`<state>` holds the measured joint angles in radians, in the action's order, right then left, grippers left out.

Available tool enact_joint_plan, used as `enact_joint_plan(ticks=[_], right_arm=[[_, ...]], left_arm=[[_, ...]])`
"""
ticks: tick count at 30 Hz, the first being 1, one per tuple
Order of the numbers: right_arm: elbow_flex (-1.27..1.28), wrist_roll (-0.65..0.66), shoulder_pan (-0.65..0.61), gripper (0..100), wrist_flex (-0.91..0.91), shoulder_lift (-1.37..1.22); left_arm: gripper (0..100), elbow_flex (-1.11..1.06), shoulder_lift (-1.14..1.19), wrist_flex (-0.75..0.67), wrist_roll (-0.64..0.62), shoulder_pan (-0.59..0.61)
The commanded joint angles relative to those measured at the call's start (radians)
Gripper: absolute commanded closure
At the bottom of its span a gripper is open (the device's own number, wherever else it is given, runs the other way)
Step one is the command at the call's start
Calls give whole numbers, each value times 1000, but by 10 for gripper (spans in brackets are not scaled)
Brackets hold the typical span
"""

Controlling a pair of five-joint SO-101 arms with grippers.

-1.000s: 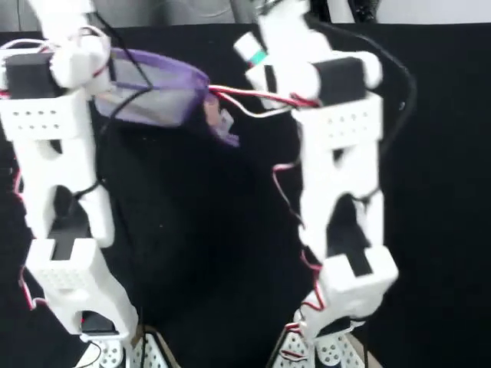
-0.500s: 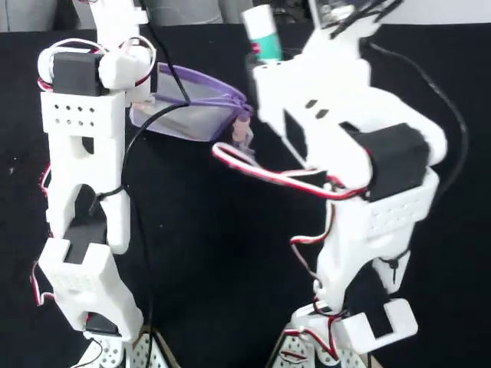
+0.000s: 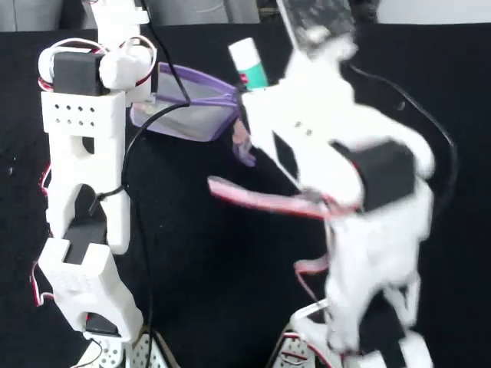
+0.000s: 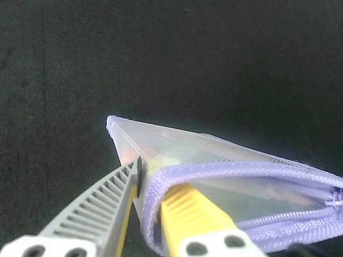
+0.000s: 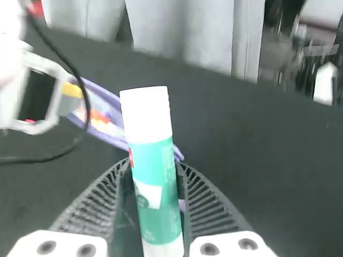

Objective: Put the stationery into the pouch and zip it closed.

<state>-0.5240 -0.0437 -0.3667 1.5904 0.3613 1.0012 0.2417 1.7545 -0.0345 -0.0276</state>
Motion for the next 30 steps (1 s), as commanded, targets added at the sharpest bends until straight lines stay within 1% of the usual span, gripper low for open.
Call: enact_joint_plan(ticks=[1, 6, 9, 13, 15, 20, 22, 25, 30], right_arm=[[217, -8, 9, 987, -215, 188], [664, -9, 8, 988, -689, 357], [863, -9, -29, 988, -942, 438], [1046, -9, -89, 988, -1211, 510], [1124, -9, -115, 988, -1359, 521], [1322, -9, -141, 988, -1751, 521], [1388, -9, -143, 988, -1869, 519], [1448, -9, -141, 988, -1996, 495], [1445, -9, -138, 988, -2113, 344]], left_arm=[[971, 5, -54, -12, -9, -18], [971, 5, -52, -12, -9, -19], [971, 5, -52, -12, -9, -19], [971, 5, -12, -23, -11, -22], [971, 7, 26, -31, -35, -21], [971, 22, 89, -35, -54, -24], [971, 44, 97, -31, -55, -22], [971, 53, 97, -28, -55, -21], [971, 53, 91, -26, -57, -21]])
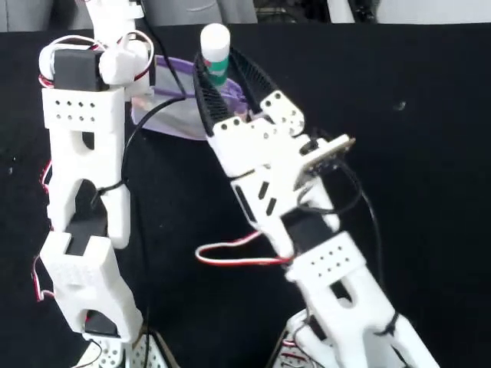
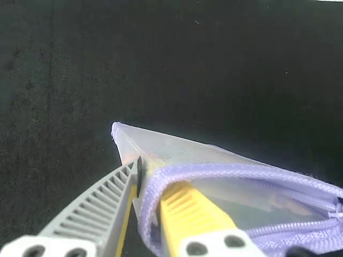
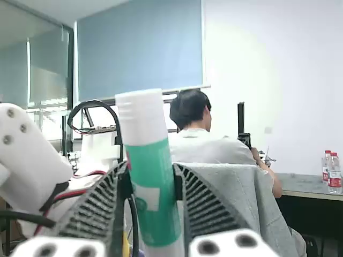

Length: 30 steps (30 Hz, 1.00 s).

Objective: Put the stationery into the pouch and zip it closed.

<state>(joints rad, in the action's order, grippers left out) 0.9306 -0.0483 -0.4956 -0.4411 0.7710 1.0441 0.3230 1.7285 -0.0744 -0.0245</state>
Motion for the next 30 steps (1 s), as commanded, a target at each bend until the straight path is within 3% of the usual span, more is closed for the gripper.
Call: enact_joint_plan(ticks=[1, 16, 24, 30], right_arm=[[-15, -5, -11, 988, -104, -99], [-51, 2, -8, 988, -206, -394], [-133, 2, 57, 988, -288, -625], [-160, 3, 57, 988, -324, -628]], left_arm=[[971, 10, 9, 0, -17, -24], [971, 82, 12, 29, -17, 27], [971, 93, 9, 29, -17, 27], [971, 91, 9, 29, -17, 27]])
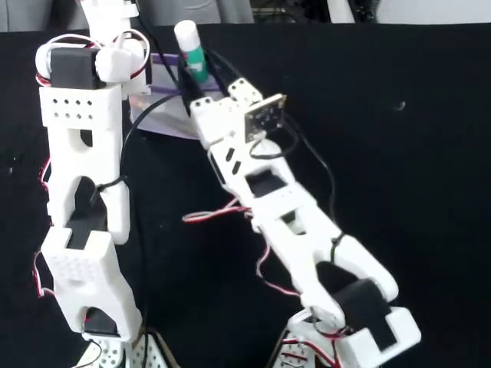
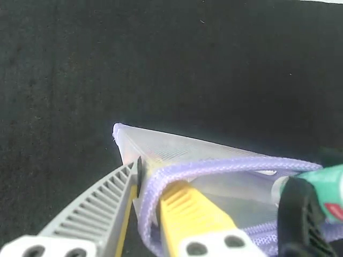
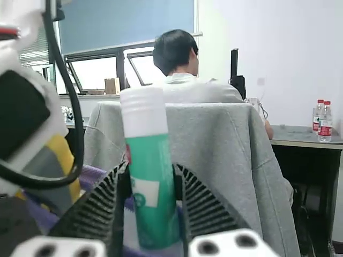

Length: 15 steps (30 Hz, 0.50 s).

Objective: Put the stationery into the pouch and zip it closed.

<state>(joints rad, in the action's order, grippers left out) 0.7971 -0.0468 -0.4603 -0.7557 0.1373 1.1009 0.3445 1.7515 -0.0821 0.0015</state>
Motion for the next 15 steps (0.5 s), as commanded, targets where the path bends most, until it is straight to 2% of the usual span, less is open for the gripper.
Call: enact_joint_plan(ticks=[1, 10, 15], right_arm=[[-24, 2, 18, 988, -9, 10], [-27, 3, 15, 972, -8, -39], [-4, 2, 14, 749, -8, -35]], left_arm=[[971, 33, -12, 6, -9, 1], [971, 31, -12, 6, -9, 1], [971, 31, -12, 6, -9, 2]])
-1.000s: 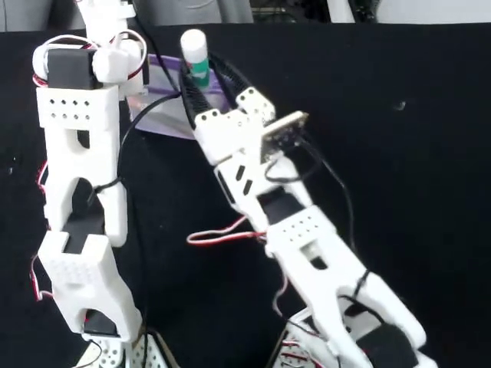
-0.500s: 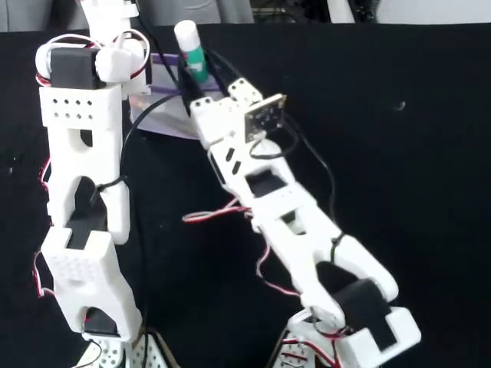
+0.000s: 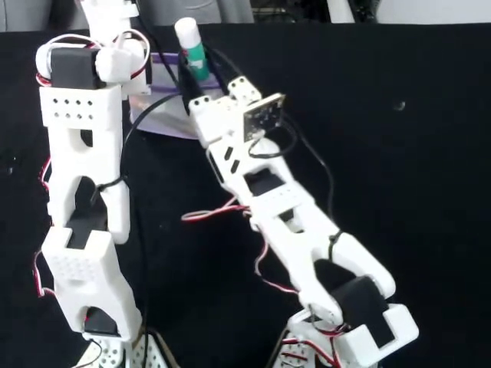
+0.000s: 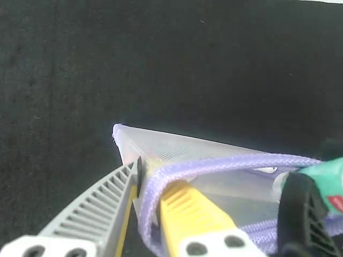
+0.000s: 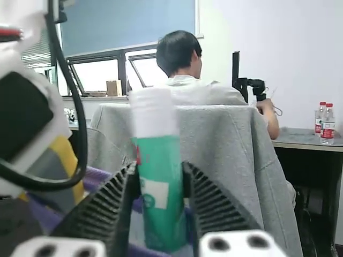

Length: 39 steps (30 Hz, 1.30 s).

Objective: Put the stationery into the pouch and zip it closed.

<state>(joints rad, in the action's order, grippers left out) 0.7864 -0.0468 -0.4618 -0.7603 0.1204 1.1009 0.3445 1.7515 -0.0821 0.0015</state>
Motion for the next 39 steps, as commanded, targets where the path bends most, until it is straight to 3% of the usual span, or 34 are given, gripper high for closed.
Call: enact_joint_plan(ticks=[1, 11, 20, 32, 39], right_arm=[[7, 2, 15, 726, -3, -18], [1, 3, 17, 791, -5, -18], [7, 3, 23, 790, 15, 64], [18, 3, 91, 793, 640, 756], [22, 3, 219, 793, 939, 944]], left_arm=[[971, 31, -11, 6, -9, 2], [971, 31, -8, 6, -9, 30], [971, 35, -5, 3, -9, 38], [971, 36, -5, 3, -9, 39], [971, 36, -5, 2, -8, 39]])
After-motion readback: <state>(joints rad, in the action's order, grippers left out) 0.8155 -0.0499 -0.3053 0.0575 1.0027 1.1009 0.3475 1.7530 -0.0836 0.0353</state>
